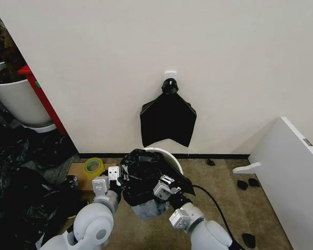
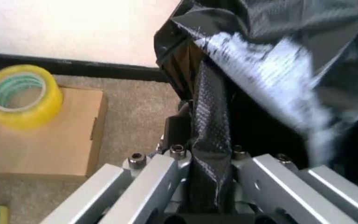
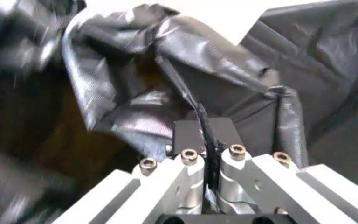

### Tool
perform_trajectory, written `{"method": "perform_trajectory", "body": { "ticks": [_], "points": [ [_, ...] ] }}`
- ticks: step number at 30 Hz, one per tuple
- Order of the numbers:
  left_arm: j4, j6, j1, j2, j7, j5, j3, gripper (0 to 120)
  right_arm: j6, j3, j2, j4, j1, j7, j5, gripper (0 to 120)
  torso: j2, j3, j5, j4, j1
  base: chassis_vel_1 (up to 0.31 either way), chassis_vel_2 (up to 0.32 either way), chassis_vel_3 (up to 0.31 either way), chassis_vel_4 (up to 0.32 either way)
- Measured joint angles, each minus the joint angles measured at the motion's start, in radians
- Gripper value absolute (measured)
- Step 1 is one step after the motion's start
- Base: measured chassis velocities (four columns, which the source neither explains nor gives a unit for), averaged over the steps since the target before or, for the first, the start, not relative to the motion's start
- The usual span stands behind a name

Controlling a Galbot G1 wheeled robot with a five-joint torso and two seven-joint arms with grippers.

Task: Place the garbage bag over the trash bin.

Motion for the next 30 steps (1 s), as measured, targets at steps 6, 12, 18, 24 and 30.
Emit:
{"method": "perform_trajectory", "body": {
  "ticks": [6,12,18,24,30],
  "points": [
    [-0.022,-0.010,0.059,0.030,0.096,0.122,-0.019,1,-0.098,0.030,0.015,0.040,0.125,0.156,0.454,0,0.000,0.000,0.0000,0.0001,0.000,0.000,0.000,0.000,0.000],
    [-0.032,-0.034,0.094,0.040,0.163,0.203,-0.028,1,-0.167,0.062,0.013,-0.001,0.237,0.331,0.771,0,0.000,0.000,0.0000,0.0002,0.000,0.000,0.000,0.000,0.000],
    [-0.046,-0.059,0.126,0.053,0.236,0.285,-0.033,1,-0.234,0.067,-0.004,-0.080,0.320,0.415,0.964,0,0.000,0.000,0.0001,0.0001,0.000,0.000,0.000,0.000,0.000],
    [-0.049,-0.081,0.149,0.060,0.268,0.324,-0.037,1,-0.300,0.070,-0.011,-0.100,0.339,0.455,1.051,0,0.000,0.000,0.0001,0.0001,0.000,0.000,0.000,0.000,0.000],
    [-0.041,-0.086,0.149,0.057,0.267,0.306,-0.040,1,-0.321,0.101,-0.036,-0.077,0.318,0.455,1.137,0,0.000,0.000,0.0002,0.0002,0.000,0.000,0.000,0.000,0.000]
  ]
}}
